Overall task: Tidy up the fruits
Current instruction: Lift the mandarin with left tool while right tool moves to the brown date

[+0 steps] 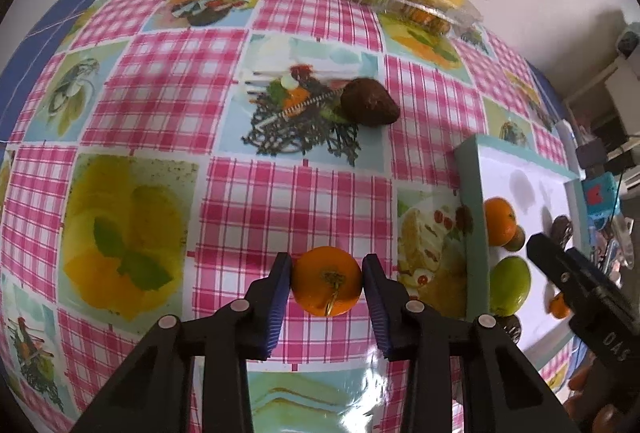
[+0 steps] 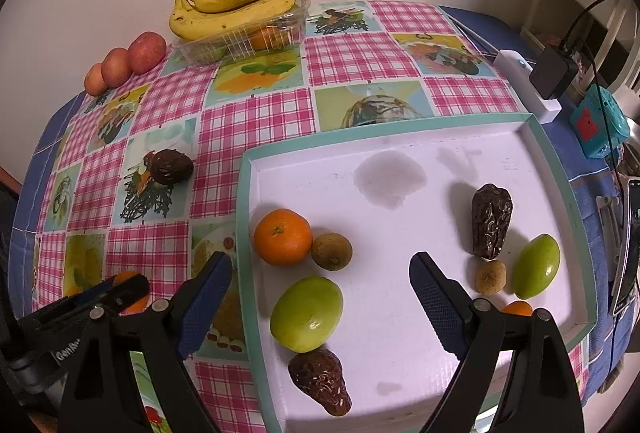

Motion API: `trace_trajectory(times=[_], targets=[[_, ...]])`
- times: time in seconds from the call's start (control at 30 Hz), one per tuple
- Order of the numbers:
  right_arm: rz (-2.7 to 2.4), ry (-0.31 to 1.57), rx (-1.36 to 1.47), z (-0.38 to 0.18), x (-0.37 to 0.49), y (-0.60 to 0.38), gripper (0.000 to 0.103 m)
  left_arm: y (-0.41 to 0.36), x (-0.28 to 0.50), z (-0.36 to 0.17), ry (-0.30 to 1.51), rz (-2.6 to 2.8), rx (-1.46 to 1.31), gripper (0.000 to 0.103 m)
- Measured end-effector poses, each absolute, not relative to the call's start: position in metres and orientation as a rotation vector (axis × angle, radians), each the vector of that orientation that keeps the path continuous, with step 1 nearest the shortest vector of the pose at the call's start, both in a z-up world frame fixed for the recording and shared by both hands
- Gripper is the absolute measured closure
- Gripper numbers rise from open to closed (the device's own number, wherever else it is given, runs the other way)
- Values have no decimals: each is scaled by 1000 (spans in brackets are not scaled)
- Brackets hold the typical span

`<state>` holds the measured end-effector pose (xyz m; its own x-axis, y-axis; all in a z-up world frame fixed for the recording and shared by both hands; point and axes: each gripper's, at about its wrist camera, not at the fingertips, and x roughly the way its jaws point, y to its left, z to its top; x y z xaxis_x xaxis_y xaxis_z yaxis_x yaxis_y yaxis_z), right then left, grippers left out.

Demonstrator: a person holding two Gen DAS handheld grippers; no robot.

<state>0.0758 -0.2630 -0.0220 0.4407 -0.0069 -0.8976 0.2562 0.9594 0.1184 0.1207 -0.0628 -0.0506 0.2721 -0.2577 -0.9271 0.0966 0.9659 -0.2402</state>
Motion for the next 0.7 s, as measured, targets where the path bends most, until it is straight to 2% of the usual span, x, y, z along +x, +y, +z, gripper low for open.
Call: trace_trajectory(times=[0.7], targets=[[6,991,303,-10,106,-209,12,26,162,-22,1096,-97,-358,64]])
